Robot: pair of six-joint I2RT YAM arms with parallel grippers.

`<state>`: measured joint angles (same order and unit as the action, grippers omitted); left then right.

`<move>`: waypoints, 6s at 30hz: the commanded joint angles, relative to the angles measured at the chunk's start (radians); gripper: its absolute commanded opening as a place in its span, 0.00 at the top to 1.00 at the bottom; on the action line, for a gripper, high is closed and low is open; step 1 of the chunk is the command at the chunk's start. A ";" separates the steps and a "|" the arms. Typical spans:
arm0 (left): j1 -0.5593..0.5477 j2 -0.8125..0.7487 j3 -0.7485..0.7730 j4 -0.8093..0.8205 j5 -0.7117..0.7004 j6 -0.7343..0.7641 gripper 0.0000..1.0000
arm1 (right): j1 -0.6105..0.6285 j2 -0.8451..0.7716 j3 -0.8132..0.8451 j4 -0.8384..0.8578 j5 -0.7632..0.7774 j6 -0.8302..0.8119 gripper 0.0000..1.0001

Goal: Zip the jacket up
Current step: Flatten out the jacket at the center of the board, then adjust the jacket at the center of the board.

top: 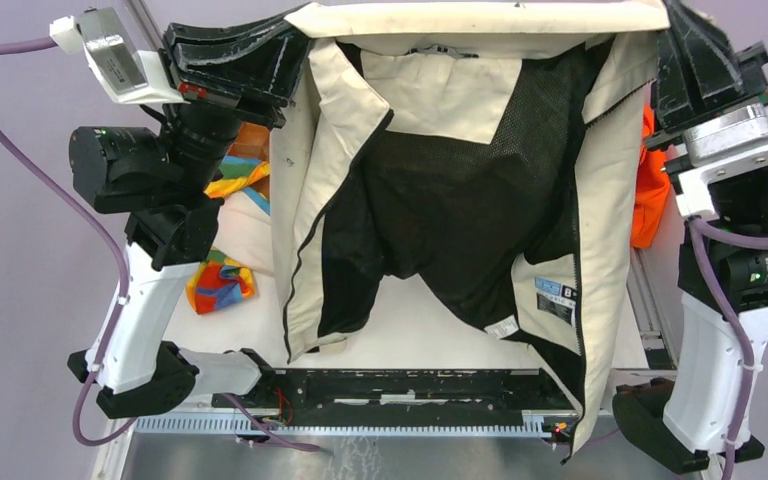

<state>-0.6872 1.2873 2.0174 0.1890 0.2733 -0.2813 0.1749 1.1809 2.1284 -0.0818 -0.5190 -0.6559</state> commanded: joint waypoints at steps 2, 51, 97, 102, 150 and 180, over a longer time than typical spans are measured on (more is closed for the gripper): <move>0.008 -0.069 -0.119 0.132 -0.169 -0.007 0.98 | -0.007 -0.064 -0.229 0.107 0.096 0.090 1.00; 0.333 0.958 0.406 -0.277 -0.719 -0.150 0.00 | -0.040 0.798 -0.273 0.215 0.421 0.236 0.11; 0.430 -0.203 -1.323 -0.724 -0.316 -0.174 0.05 | -0.360 -0.287 -1.605 -0.067 -0.587 0.337 0.02; 0.476 -0.147 -1.344 -0.673 -0.187 -0.140 0.11 | -0.361 -0.300 -1.615 -0.062 -0.582 0.338 0.02; -0.146 0.292 -0.682 -0.593 0.133 -0.403 0.35 | -0.462 -0.268 -1.565 -0.125 -0.521 0.238 0.02; -0.063 -0.415 -1.291 -0.034 -0.407 -0.394 0.02 | -0.434 -0.118 -1.395 -0.127 -0.314 0.267 0.19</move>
<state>-0.7582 0.8848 0.7254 0.1108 -0.0776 -0.7361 -0.2802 1.0473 0.6403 -0.2932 -0.9733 -0.4736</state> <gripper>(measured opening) 0.979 0.872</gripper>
